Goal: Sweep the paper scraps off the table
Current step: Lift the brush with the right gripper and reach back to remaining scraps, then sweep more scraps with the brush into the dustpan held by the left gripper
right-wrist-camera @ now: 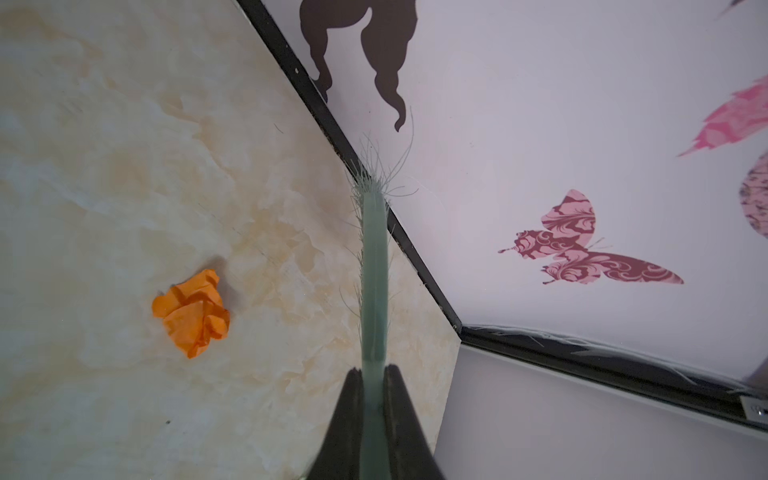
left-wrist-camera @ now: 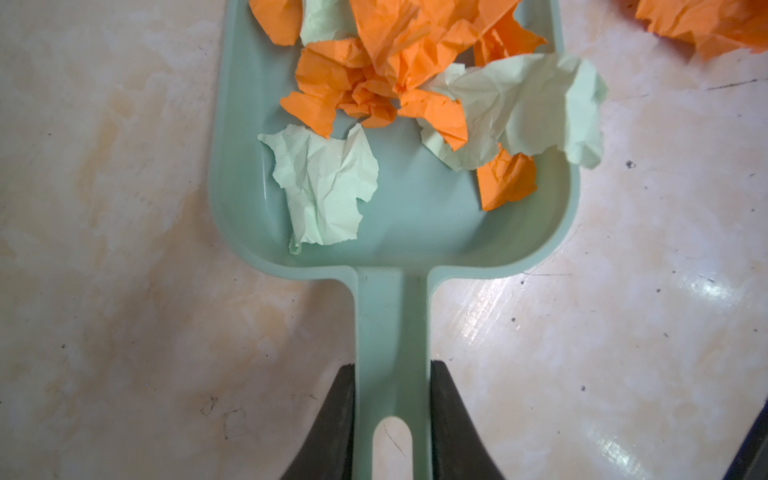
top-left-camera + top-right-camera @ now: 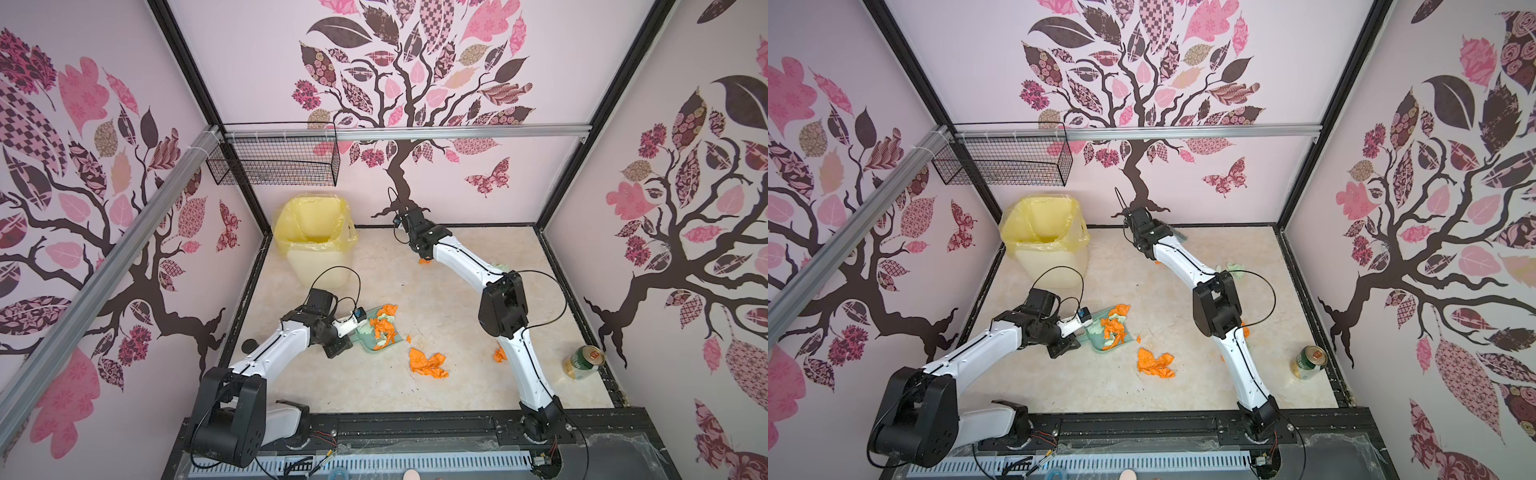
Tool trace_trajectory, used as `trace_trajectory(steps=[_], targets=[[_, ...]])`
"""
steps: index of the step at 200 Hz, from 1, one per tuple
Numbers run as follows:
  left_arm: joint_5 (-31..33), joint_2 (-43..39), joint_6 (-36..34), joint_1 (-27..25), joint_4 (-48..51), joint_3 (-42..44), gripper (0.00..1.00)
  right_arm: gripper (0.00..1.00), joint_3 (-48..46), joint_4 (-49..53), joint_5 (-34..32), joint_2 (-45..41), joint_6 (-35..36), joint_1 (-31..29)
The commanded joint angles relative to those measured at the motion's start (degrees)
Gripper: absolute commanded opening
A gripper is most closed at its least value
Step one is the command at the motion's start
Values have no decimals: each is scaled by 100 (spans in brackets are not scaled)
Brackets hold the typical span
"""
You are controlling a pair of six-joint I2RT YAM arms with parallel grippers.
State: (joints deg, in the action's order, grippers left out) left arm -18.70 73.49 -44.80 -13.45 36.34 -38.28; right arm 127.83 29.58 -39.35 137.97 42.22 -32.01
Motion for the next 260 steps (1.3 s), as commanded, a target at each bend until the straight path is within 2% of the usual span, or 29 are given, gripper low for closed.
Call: trace_trajectory(steps=[1,18,51,86,110,135,174,198,222,260], targets=[[-46,-11,41,-17,-9,116,0,0,-55,-519,316,300,635,-77],[-49,14,41,-10,0,103,0,0,-291,-452,332,292,692,-170],[-46,4,34,-10,-5,103,0,0,-1560,-722,263,-200,1008,-498],[-37,9,55,-16,-13,109,0,0,-2125,66,174,-664,548,-907],[-38,-19,50,-13,-15,129,0,0,-2162,844,316,-865,-346,-1225],[-43,-46,50,-9,-21,139,0,0,-1744,1970,423,-859,-1438,-1490],[-55,-20,41,-11,-12,128,0,0,-230,4119,892,-471,-3288,-1745],[-46,-34,40,-9,-15,124,0,0,73,4593,1239,-501,-3968,-1950],[-46,-61,41,-10,-21,146,0,0,411,4996,1894,-487,-4676,-2024],[-46,-54,49,-11,-37,150,0,0,103,5064,2352,-706,-5260,-2212]])
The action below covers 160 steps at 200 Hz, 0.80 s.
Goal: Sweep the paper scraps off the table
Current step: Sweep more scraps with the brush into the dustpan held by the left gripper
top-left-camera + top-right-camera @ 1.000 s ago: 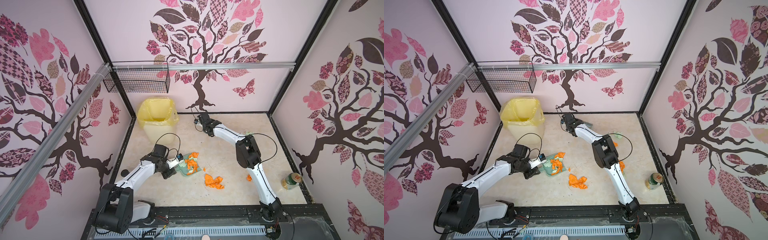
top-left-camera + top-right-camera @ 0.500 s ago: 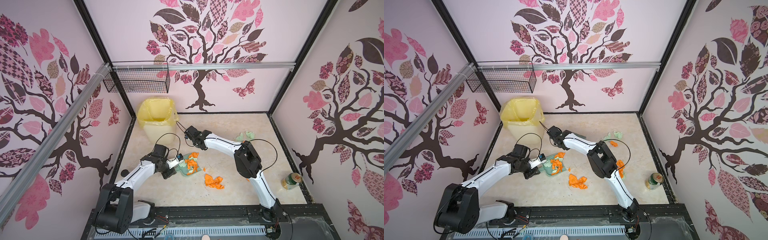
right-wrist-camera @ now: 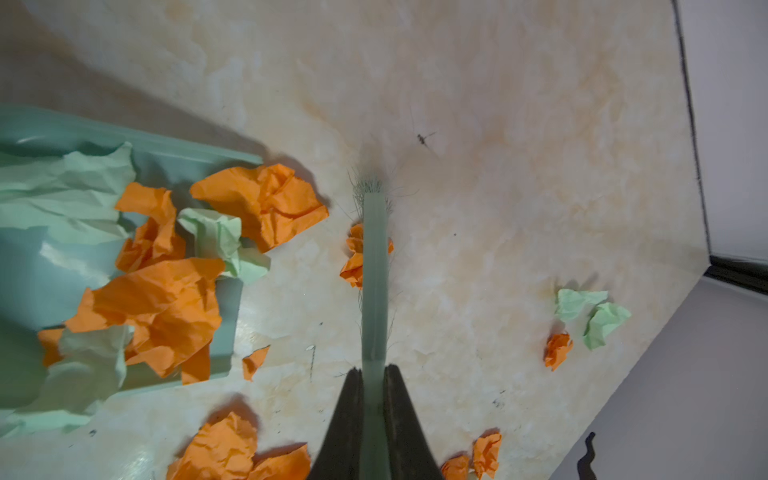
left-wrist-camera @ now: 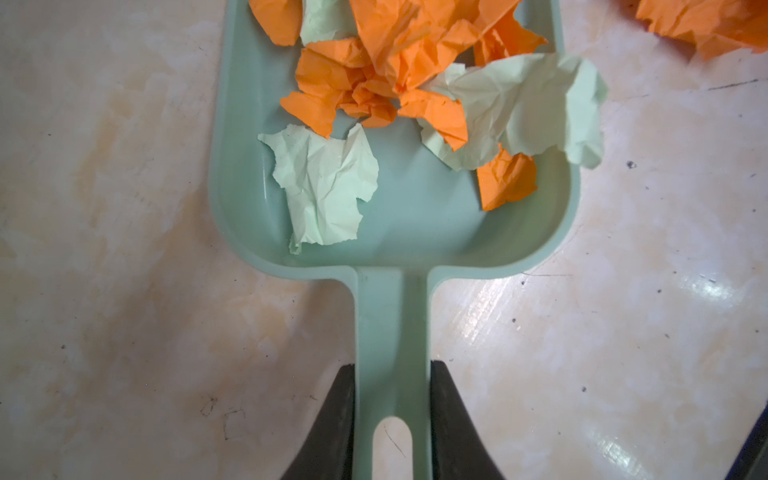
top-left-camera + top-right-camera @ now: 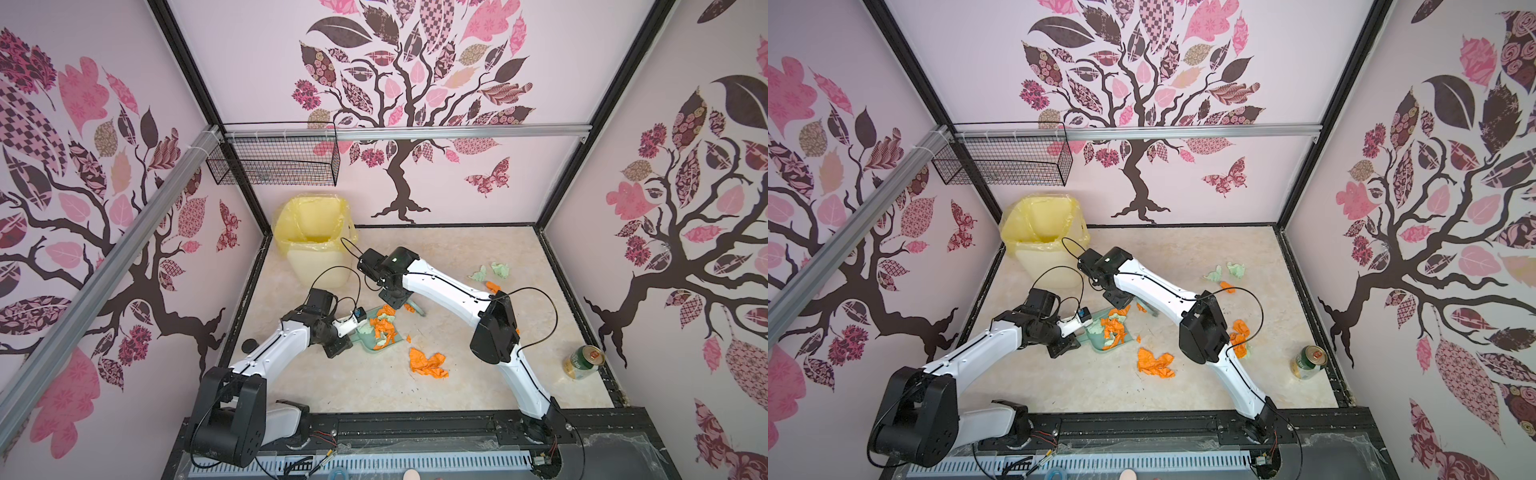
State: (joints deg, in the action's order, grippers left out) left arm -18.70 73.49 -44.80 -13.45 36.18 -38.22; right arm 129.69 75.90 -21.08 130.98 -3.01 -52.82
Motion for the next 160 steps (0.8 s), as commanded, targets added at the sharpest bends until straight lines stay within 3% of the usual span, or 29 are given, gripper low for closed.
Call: trace_trajectory(steps=[1,101,160], targets=[[-46,-50,49,-9,-18,141,0,0,-83,429,539,-9,-755,-132],[-37,-89,59,-13,-31,155,0,0,651,612,1059,-37,-1730,-458],[-111,-288,45,7,4,216,0,0,863,743,858,-312,-2081,-433]])
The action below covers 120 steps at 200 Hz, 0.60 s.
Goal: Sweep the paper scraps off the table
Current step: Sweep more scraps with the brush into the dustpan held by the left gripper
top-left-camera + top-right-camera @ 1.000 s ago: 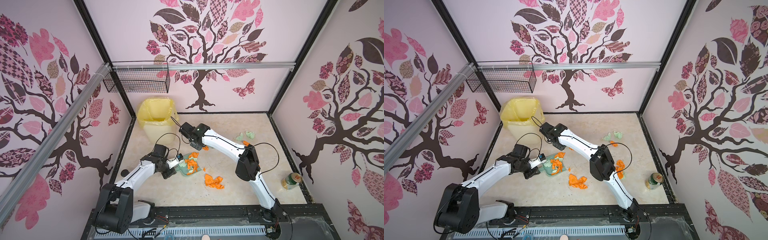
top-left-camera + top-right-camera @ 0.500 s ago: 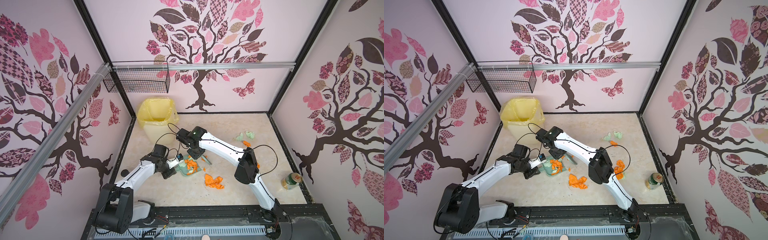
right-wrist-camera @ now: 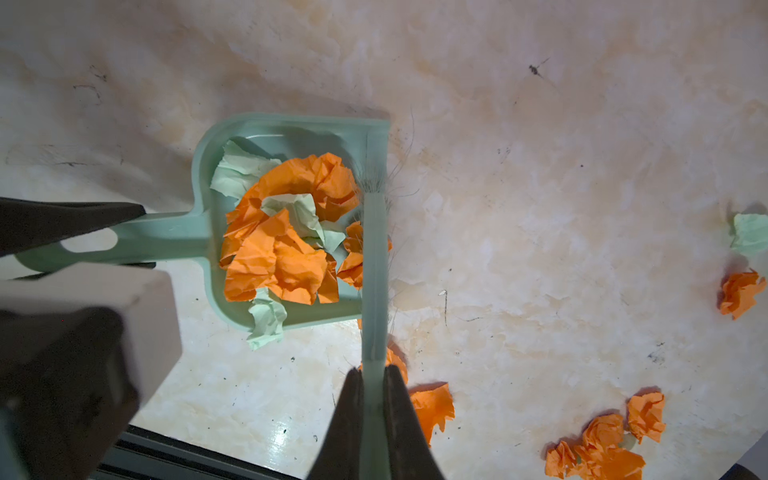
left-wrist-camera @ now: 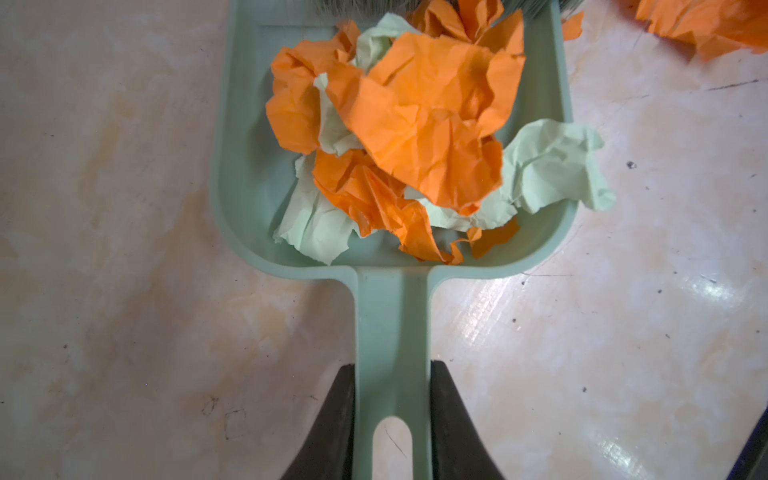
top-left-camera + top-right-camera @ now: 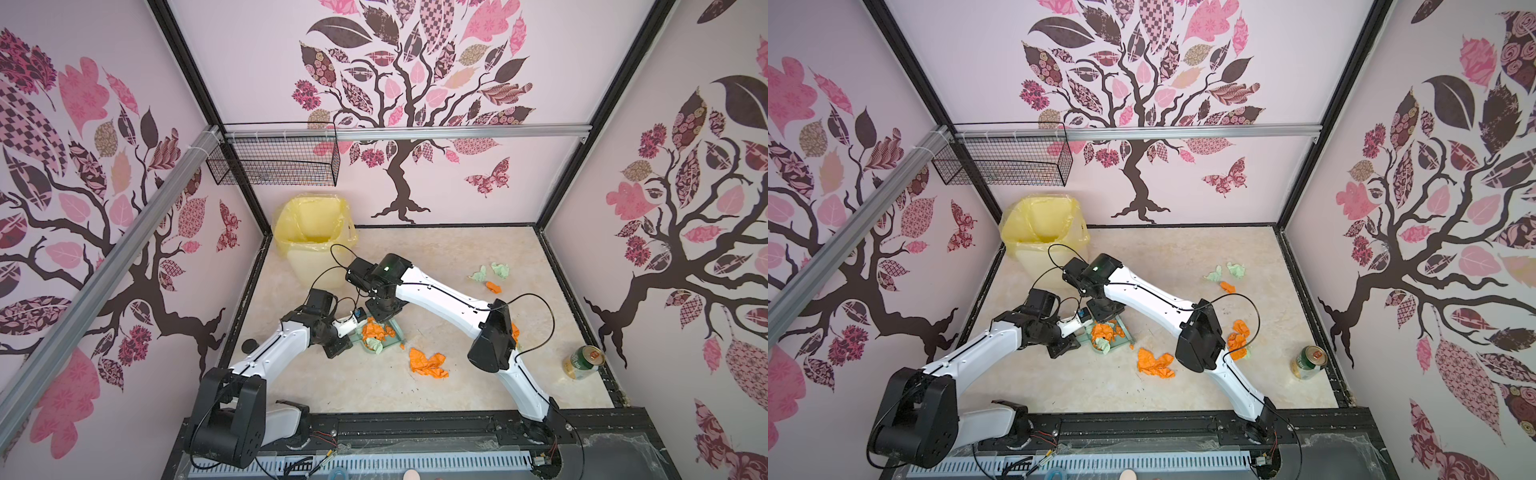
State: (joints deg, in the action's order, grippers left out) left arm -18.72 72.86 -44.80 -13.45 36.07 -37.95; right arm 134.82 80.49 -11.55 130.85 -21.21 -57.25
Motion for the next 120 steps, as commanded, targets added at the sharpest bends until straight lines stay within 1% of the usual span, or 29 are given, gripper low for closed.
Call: trace_trajectory(steps=[1,18,34,41,72,94,120], targets=[[-116,-240,48,4,19,191,0,0,364,288,-98,-298,-260,11],[-362,-501,77,76,166,164,0,0,552,376,-149,-375,-282,56],[-1118,-690,274,317,407,25,0,0,650,362,-213,-494,-278,82],[-1296,-686,304,346,482,-30,0,0,674,336,-246,-564,-265,92],[-1169,-531,587,253,13,138,0,0,776,271,-377,-888,-208,148],[-1178,-583,615,248,-15,151,0,0,868,377,-575,-1139,-193,252],[-1070,-621,595,259,-4,109,0,0,751,387,-736,-1630,-144,457]])
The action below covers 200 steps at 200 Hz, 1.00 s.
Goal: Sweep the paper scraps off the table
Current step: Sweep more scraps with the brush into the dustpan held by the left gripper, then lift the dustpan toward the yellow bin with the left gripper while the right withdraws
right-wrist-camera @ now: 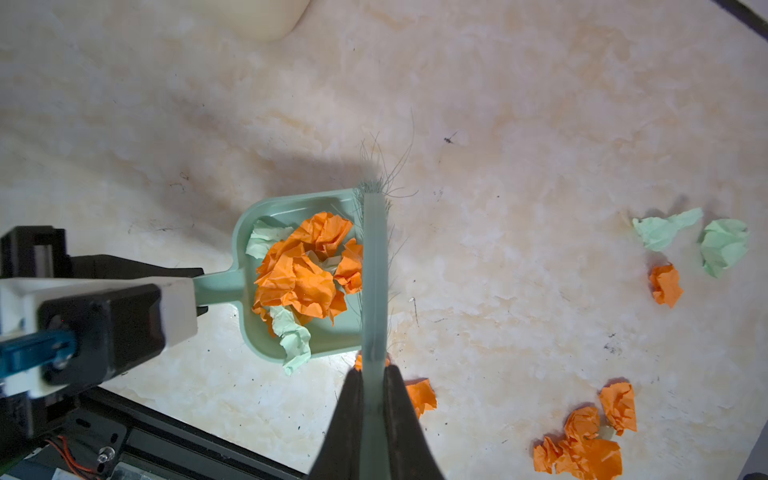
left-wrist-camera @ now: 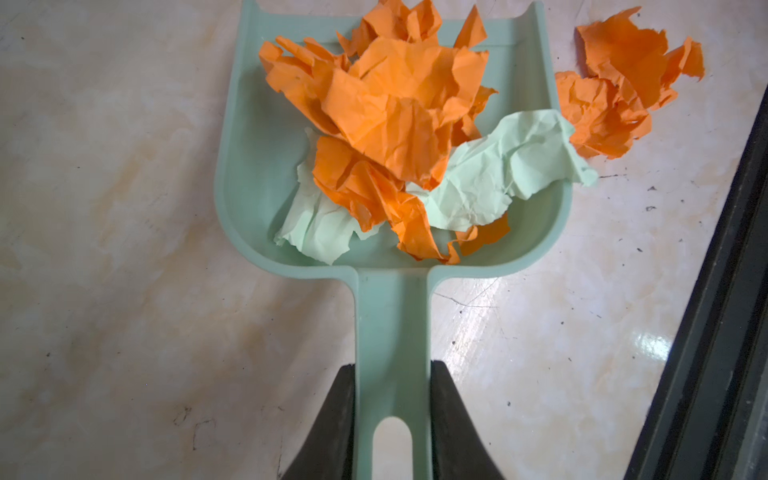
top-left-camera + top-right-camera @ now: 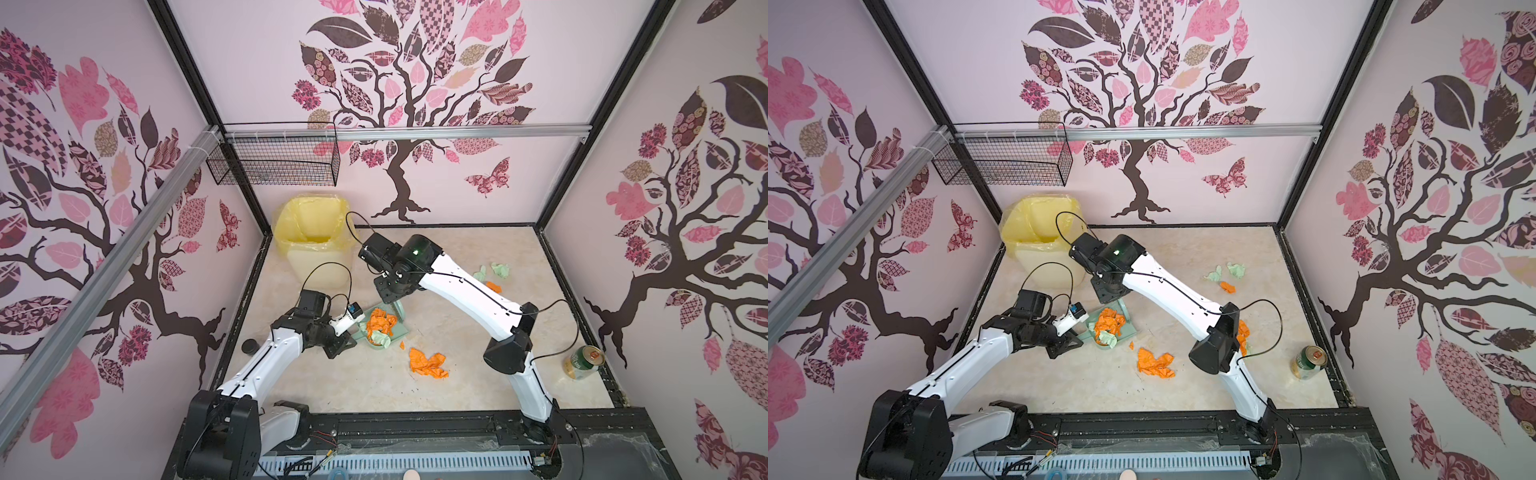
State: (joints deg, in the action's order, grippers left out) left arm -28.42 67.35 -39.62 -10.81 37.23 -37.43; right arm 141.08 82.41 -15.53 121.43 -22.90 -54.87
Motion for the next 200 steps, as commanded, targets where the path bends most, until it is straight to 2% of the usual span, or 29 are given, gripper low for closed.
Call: trace_trajectory(steps=[1,36,96,132,173,200], targets=[[-96,-71,77,-3,-120,54,0,0,115,191,-342,-702,27,225],[21,-401,143,24,20,-169,0,0,-437,154,-577,-1326,122,558],[-115,-582,71,64,1154,-1525,0,0,-2358,-717,-418,-2127,294,1003],[38,-565,-520,103,2439,-2643,0,0,-3200,-1112,-308,-2390,360,1057],[-233,-119,-1409,553,4254,-4091,0,0,-3903,-1505,-170,-2713,401,1074],[-83,148,-1744,614,4867,-4651,0,0,-4208,-1648,-122,-2878,459,1083]])
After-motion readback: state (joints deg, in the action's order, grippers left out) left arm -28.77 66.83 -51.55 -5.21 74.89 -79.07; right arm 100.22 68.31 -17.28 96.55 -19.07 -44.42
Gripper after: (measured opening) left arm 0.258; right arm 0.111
